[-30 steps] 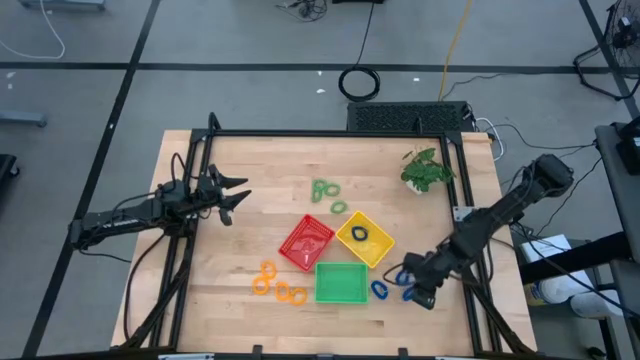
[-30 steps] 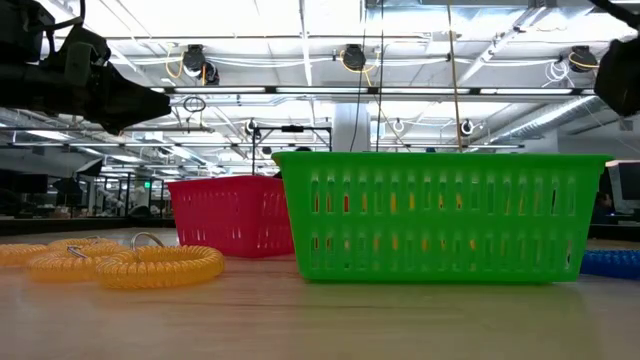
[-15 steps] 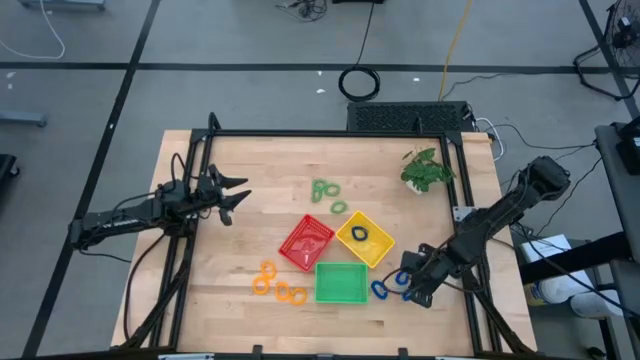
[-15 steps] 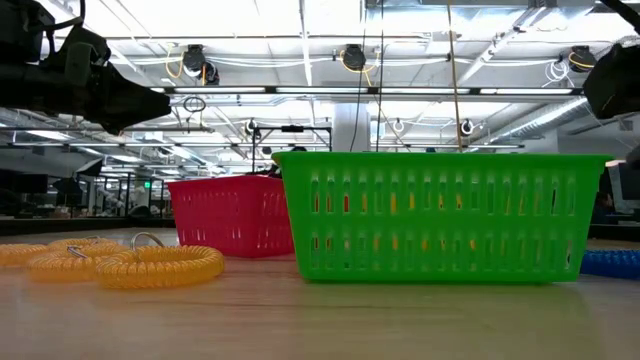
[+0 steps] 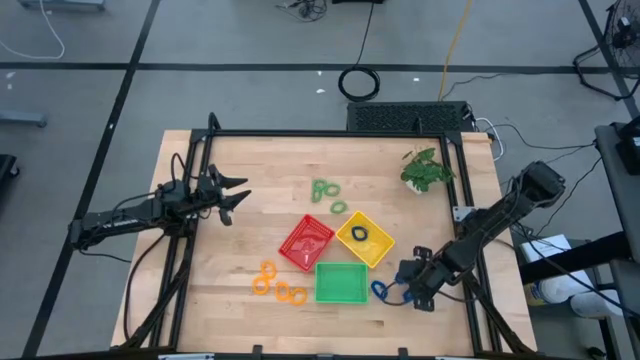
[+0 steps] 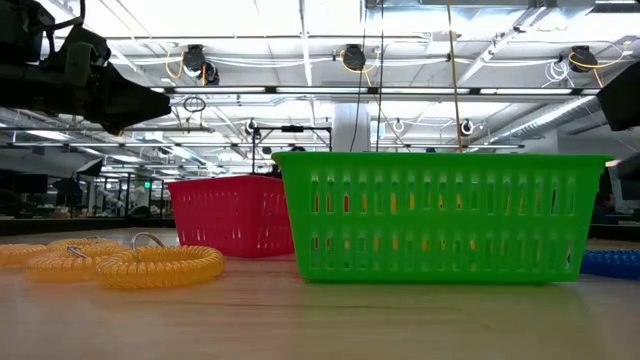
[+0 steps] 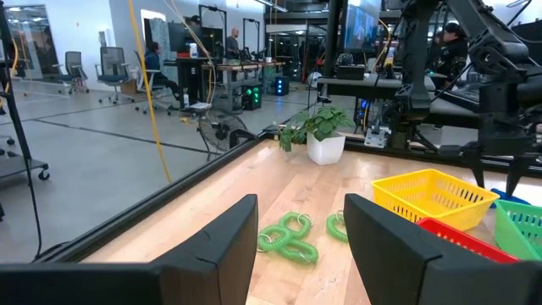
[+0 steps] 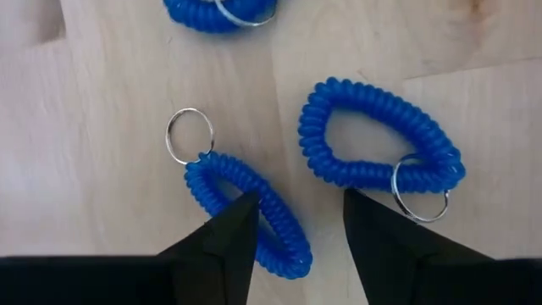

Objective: Sort spring keychains
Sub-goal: Put the blue spring keychain into the yellow bin

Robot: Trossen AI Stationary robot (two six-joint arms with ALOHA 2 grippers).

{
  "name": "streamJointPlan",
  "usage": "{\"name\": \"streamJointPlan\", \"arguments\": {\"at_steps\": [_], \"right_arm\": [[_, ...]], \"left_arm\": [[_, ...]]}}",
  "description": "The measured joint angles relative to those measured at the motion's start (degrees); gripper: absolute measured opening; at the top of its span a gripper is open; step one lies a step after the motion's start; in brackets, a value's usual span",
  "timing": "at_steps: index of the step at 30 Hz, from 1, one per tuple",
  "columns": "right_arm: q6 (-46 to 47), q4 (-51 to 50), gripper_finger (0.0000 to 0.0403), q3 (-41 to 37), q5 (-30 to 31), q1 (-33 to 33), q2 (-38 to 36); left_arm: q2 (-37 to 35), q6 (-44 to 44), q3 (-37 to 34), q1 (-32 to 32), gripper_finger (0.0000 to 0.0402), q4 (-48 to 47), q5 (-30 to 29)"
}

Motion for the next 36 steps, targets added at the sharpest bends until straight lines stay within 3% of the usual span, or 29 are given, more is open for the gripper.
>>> {"name": "streamJointPlan", "arguments": {"at_steps": [19,27,36], "right_arm": [[-2.76,-1.56,0.0162,-0.15,-0.91,4.37,2.62],[-2.26,-8.23,0.0140,-0.22,1.77,4.48,2.83],[13.95,-8.86,0.0107,-0.24,3.80,4.46,2.83]], "left_arm": [[-0.01,0.00,-0.02,0.01,0.0184,0.00,0.00],[-0.01,0.00,-0.02,0.00,0.0184,0.02,0.00],[-0.02,0.00,-0.02,0.02,0.0184,0.02,0.00]]}}
